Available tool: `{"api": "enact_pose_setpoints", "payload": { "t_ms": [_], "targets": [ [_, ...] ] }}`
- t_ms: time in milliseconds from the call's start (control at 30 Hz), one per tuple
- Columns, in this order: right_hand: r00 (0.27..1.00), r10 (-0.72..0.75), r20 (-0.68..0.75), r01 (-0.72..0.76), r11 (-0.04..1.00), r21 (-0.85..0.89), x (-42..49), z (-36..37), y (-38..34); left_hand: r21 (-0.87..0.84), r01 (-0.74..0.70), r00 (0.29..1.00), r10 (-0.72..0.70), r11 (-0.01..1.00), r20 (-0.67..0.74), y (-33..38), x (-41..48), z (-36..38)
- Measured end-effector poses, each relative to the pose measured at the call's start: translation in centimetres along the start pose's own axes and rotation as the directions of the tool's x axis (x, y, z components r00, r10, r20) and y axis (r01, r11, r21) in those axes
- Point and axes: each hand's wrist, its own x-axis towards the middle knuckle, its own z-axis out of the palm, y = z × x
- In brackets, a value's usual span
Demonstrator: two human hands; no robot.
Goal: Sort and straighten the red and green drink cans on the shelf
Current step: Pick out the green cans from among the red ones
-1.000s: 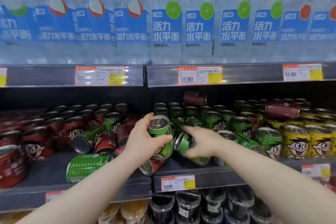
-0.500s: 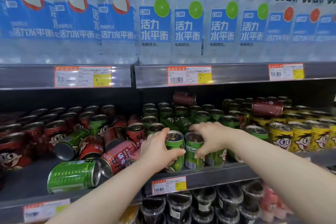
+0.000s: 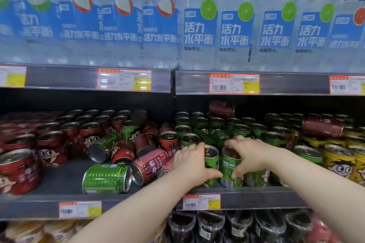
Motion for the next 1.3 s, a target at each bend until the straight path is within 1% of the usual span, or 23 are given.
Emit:
{"api": "enact_pose_setpoints", "payload": {
  "t_ms": [67, 100, 167, 233, 300, 367, 433, 467, 500, 567, 633, 733, 800, 900, 1000, 1133, 1200, 1267, 1300],
  "targets": [
    [1.000, -0.018, -0.019, 0.019, 0.999, 0.045, 0.2, -0.7, -0.5, -0.024, -0.020, 1.000, 0.019, 1.000, -0.025, -0.4, -0.4, -0.3],
    [0.997, -0.042, -0.058, 0.047, 0.995, 0.086, 0.4, -1.1, -0.9, -0.053, -0.034, 0.998, 0.031, 0.998, -0.061, -0.9, -0.7, -0.6],
    [0.976, -0.120, -0.180, 0.147, 0.978, 0.146, 0.9, -1.9, -2.0, -0.102, -0.049, 0.987, 0.033, 0.994, -0.155, -2.4, -1.3, -1.7],
    [0.936, -0.195, -0.293, 0.254, 0.951, 0.179, 1.4, -2.5, -3.9, -0.112, -0.038, 0.970, 0.010, 0.993, -0.242, -5.0, -2.1, -3.2],
    [0.898, -0.271, -0.346, 0.347, 0.920, 0.180, 1.9, -2.8, -6.3, -0.078, -0.006, 0.955, -0.018, 0.997, -0.295, -8.4, -3.2, -5.1],
    [0.868, -0.361, -0.342, 0.435, 0.884, 0.170, 2.6, -2.5, -9.2, 0.011, 0.034, 0.953, -0.029, 0.999, -0.302, -12.1, -4.7, -6.7],
    [0.834, -0.453, -0.314, 0.513, 0.846, 0.142, 3.4, -1.8, -12.4, 0.114, 0.091, 0.963, -0.058, 0.989, -0.263, -15.6, -6.4, -7.8],
    [0.819, -0.491, -0.297, 0.543, 0.831, 0.125, 3.9, -1.4, -14.0, 0.138, 0.140, 0.967, -0.105, 0.980, -0.234, -17.0, -7.3, -8.3],
    [0.809, -0.517, -0.279, 0.561, 0.821, 0.108, 4.3, -1.0, -15.7, 0.142, 0.199, 0.966, -0.170, 0.970, -0.197, -18.3, -8.3, -8.5],
    [0.796, -0.548, -0.256, 0.581, 0.811, 0.071, 5.3, -0.5, -18.8, 0.120, 0.298, 0.954, -0.291, 0.947, -0.078, -20.1, -9.9, -8.6],
    [0.799, -0.553, -0.237, 0.577, 0.815, 0.044, 6.1, -0.3, -21.3, 0.091, 0.330, 0.941, -0.335, 0.939, 0.044, -21.5, -11.0, -8.2],
    [0.817, -0.546, -0.184, 0.556, 0.831, 0.004, 7.0, -0.2, -23.8, 0.067, 0.320, 0.934, -0.327, 0.945, 0.141, -22.8, -11.8, -7.5],
    [0.822, -0.541, -0.177, 0.551, 0.835, 0.009, 7.2, -0.1, -24.4, 0.006, 0.304, 0.941, -0.302, 0.952, 0.150, -22.9, -11.8, -6.8],
    [0.830, -0.524, -0.193, 0.549, 0.829, 0.108, 7.2, 0.0, -24.3, -0.177, 0.312, 0.949, -0.296, 0.934, 0.108, -22.5, -11.4, -6.0],
    [0.843, -0.496, -0.211, 0.533, 0.824, 0.194, 7.0, 0.3, -24.1, -0.299, 0.316, 0.948, -0.311, 0.900, 0.065, -22.6, -11.3, -5.6],
    [0.860, -0.441, -0.256, 0.505, 0.805, 0.312, 7.2, 0.5, -24.4, -0.562, 0.227, 0.951, -0.306, 0.795, -0.049, -22.4, -11.2, -6.0],
    [0.869, -0.418, -0.266, 0.493, 0.784, 0.378, 7.4, 0.5, -24.9, -0.660, 0.176, 0.946, -0.311, 0.730, -0.091, -22.3, -11.2, -6.6],
    [0.877, -0.399, -0.268, 0.480, 0.770, 0.420, 7.5, 0.3, -25.6, -0.690, 0.146, 0.936, -0.324, 0.709, -0.135, -22.5, -11.1, -7.1],
    [0.879, -0.392, -0.271, 0.476, 0.763, 0.437, 7.6, 0.3, -25.9, -0.670, 0.144, 0.932, -0.328, 0.728, -0.156, -22.7, -11.0, -7.3]
  ]
}}
